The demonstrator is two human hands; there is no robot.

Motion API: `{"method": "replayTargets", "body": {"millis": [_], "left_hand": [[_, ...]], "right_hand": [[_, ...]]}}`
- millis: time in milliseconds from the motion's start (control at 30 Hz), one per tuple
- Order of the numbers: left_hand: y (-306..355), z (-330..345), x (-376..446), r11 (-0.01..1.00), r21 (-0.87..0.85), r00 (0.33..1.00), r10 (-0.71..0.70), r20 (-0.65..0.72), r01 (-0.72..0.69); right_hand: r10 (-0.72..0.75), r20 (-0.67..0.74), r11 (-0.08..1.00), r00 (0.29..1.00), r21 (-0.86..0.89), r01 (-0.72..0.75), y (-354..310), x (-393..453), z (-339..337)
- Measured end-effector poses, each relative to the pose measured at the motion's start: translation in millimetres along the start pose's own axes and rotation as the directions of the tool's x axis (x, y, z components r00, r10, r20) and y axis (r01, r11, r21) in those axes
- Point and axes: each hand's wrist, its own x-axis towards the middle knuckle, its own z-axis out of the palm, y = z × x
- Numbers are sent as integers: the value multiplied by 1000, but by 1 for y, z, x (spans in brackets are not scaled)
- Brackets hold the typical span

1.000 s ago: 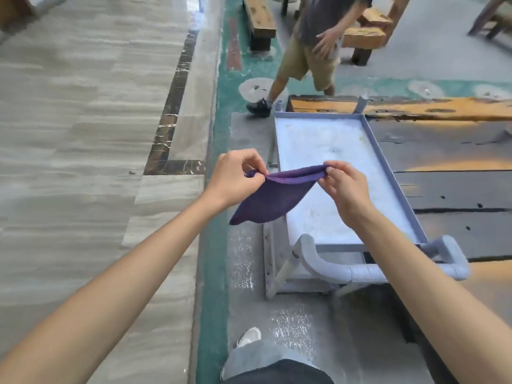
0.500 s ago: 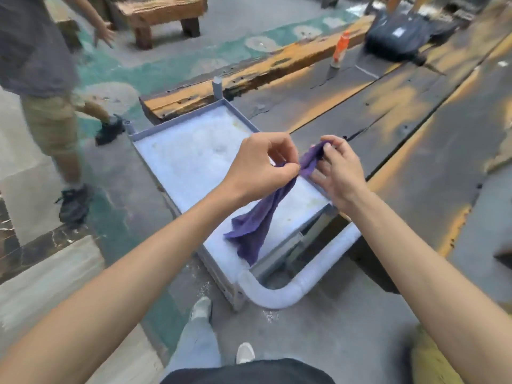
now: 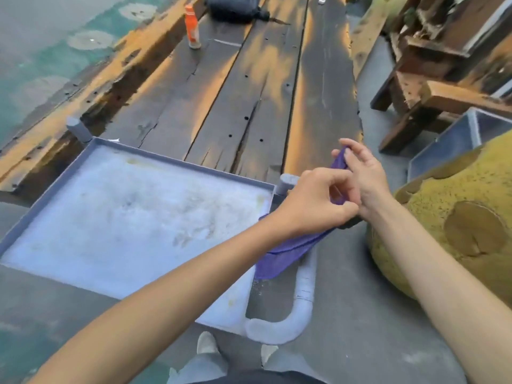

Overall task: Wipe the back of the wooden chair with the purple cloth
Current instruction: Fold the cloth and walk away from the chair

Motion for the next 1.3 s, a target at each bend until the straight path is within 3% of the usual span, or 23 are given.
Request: {"method": "replayTargets", "body": {"millis": [200,467,500,534,567,667,701,801,868,901,968,1034,1101,1134,1301], "left_hand": [[-20,72,1,999,-23,967,-26,254,33],[-68,124,-14,973,196,941,-178,289,124],[-77,127,-16,961,244,926,-205,316,129],[-70,196,-9,936,329,866,-266,423,127],[-77,207,-6,918,374,839,-306,450,134],[-96,190,-11,888,443,771,-365,522,120],[-99,186,-9,901,419,779,-340,528,109],[-98,154,-3,961,266,909,-172,379,71],[-98,124,3,982,183,991,-74,109,53],[-99,108,5,980,183,996,-76,-43,83],[-111,77,1,943,230,940,-167,-299,241],[-138,53,-11,815,241,826,-424,-372,527],[-170,46,-29,603,162,623,-738,-258,781],[-179,46,-37,547,97,555,-813,-174,832],[-158,70,-36,461,-297,514,-847,134,837]], "right_hand": [[145,-332,985,932,137,-104,33,-19,-92],[327,-411,941,851,224,-253,88,-33,-123],[382,-375,922,845,225,-317,93,-32,-126],[483,-383,873,787,275,-402,107,-43,-195],[528,-344,848,777,271,-456,118,-45,-207],[544,-289,839,788,207,-503,147,-58,-202],[537,-271,843,799,184,-505,148,-61,-196],[548,-173,836,818,75,-544,156,-71,-180],[560,-112,826,821,8,-563,156,-74,-164],[565,-71,824,822,-18,-567,156,-73,-155],[581,17,813,814,-58,-579,158,-69,-133],[590,88,807,802,-47,-589,161,-66,-106],[601,131,797,789,-20,-604,165,-66,-82],[604,136,792,785,5,-610,168,-66,-72],[592,158,775,790,156,-612,176,-65,-48]]}}
